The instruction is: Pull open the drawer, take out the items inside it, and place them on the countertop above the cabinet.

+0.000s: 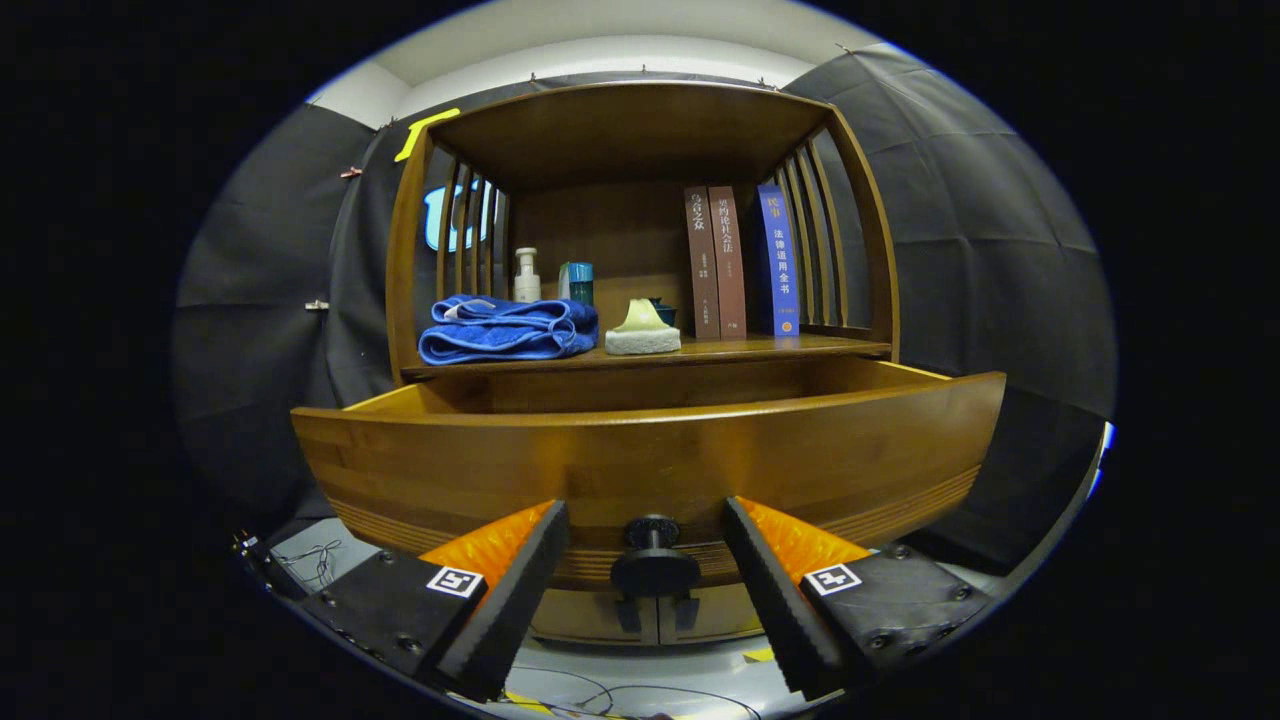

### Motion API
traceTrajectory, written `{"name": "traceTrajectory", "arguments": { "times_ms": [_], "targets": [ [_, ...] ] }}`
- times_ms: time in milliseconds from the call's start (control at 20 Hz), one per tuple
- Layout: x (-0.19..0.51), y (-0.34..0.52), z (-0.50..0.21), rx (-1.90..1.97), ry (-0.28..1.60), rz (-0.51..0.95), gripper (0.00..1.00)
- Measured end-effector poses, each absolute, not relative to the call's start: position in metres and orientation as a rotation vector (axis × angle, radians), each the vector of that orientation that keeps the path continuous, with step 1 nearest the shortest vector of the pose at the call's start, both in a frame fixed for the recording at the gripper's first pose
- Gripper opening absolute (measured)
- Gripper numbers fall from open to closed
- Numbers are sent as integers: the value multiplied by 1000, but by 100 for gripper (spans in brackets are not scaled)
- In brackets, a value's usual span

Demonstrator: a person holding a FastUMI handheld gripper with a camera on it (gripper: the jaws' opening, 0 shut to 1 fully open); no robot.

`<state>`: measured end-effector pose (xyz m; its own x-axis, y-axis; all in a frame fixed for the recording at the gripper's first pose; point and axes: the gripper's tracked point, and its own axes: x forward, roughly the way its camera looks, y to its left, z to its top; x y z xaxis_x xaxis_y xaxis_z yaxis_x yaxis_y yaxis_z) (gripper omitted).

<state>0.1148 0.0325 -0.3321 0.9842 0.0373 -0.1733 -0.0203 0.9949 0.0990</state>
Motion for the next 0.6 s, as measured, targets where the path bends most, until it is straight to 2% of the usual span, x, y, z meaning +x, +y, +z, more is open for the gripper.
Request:
{"name": "traceTrajectory", "arguments": {
  "times_ms": [600],
  "targets": [
    [183,34,-334,87,191,36,100]
  ]
}}
